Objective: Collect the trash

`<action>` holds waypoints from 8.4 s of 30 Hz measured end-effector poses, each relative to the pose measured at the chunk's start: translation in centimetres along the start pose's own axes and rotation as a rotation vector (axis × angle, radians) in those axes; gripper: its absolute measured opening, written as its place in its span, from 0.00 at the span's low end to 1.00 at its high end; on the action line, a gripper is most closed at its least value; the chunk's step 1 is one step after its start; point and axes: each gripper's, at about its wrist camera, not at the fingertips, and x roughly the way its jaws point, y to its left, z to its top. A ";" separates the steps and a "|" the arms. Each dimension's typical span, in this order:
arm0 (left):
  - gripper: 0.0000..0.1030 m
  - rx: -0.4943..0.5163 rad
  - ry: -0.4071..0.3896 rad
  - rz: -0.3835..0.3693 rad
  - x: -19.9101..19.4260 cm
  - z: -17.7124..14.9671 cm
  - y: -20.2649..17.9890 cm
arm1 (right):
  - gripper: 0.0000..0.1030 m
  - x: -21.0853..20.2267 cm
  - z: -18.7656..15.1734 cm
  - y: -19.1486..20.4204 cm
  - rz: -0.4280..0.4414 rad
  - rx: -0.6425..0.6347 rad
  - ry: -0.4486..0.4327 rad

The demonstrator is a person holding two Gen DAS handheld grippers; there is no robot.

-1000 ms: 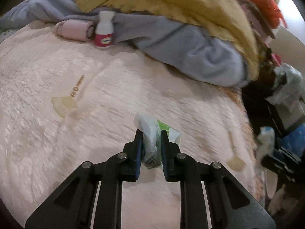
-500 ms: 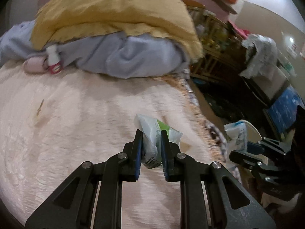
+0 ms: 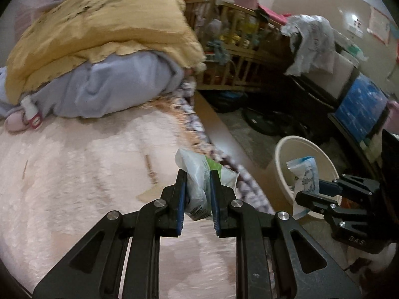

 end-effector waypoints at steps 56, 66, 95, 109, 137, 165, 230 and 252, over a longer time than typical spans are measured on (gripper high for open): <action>0.15 0.148 0.007 -0.162 8.9 -0.2 -16.8 | 0.28 -4.4 -7.4 -14.7 -0.219 0.334 0.016; 0.15 0.089 0.042 -0.234 10.8 0.3 -16.7 | 0.28 -3.7 -7.5 -15.0 -0.237 0.354 0.015; 0.63 0.175 -0.137 -0.086 5.5 -1.1 -14.7 | 0.54 -8.4 -7.0 -9.4 -0.399 0.319 -0.127; 0.63 0.141 -0.183 -0.052 4.0 -1.8 -13.2 | 0.65 -9.4 -6.2 -6.6 -0.462 0.284 -0.226; 0.63 0.155 -0.214 -0.047 3.8 -1.8 -12.9 | 0.68 -9.5 -6.7 -7.3 -0.483 0.316 -0.260; 0.63 0.166 -0.209 -0.045 3.8 -2.0 -12.6 | 0.68 -8.8 -6.7 -7.1 -0.473 0.324 -0.230; 0.63 0.175 -0.198 -0.045 4.1 -1.9 -11.3 | 0.69 -8.3 -6.8 -7.7 -0.455 0.334 -0.197; 0.63 0.177 -0.196 -0.046 4.1 -1.8 -11.0 | 0.69 -8.3 -6.7 -7.7 -0.454 0.338 -0.193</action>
